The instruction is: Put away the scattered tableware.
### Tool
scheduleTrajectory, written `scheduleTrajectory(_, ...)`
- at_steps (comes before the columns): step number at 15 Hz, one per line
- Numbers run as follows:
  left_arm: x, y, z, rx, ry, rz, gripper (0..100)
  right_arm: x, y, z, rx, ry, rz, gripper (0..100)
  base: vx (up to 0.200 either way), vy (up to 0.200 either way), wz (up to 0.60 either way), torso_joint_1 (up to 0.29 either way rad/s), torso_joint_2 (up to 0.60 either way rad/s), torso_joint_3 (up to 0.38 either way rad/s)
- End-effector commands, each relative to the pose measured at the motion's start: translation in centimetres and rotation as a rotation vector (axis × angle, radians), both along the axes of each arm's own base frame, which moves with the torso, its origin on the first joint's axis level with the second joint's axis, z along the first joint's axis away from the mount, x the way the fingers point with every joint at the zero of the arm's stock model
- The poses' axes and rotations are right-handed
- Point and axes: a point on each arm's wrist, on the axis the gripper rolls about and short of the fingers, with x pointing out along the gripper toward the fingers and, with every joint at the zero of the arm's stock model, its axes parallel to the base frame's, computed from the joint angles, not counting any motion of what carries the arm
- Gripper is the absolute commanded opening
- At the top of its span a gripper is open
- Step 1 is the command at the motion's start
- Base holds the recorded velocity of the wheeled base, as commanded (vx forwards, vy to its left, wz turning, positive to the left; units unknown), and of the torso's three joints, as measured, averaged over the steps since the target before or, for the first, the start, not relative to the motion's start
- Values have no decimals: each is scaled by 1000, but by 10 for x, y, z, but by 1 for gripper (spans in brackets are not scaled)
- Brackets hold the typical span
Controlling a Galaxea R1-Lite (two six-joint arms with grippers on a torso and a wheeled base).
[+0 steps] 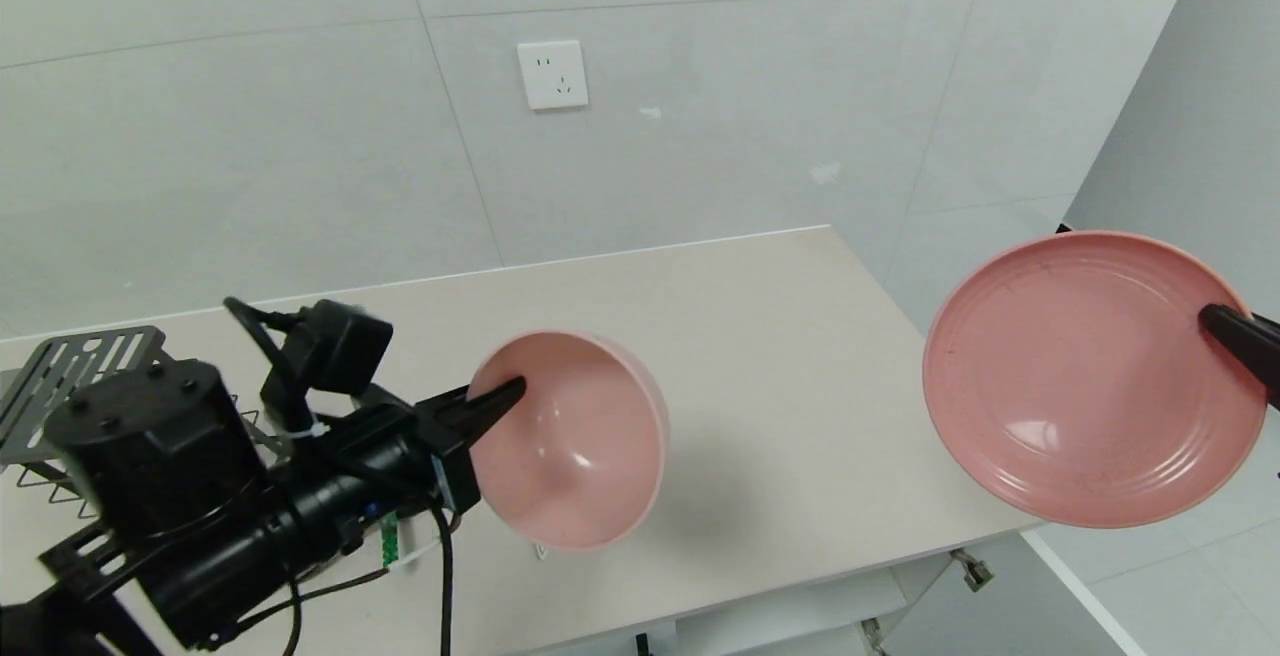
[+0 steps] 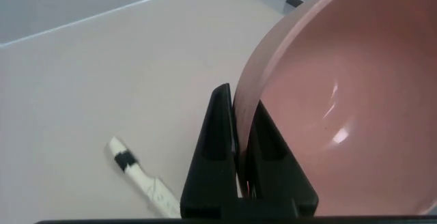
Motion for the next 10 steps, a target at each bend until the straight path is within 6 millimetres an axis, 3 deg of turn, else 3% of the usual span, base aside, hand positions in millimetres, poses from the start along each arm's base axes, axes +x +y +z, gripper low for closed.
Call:
scheduleTrajectory(1,-30,14,-1,23,-53,47,0,1,2,-1,3,0,16,0,0,0,0,0,0,0)
scheduleTrajectory(5,-40,23,-18,89,-11,230,0,1,3,0,55,14,38,0,0,0,0,0,0,0)
scheduleTrajectory(8,-46,20,-17,-15,-36,238,0,6,3,-4,74,51,44,0,0,0,0,0,0,0)
scheduleTrajectory(10,-49,25,-18,-69,-32,350,0,9,4,-7,56,59,39,0,0,0,0,0,0,0)
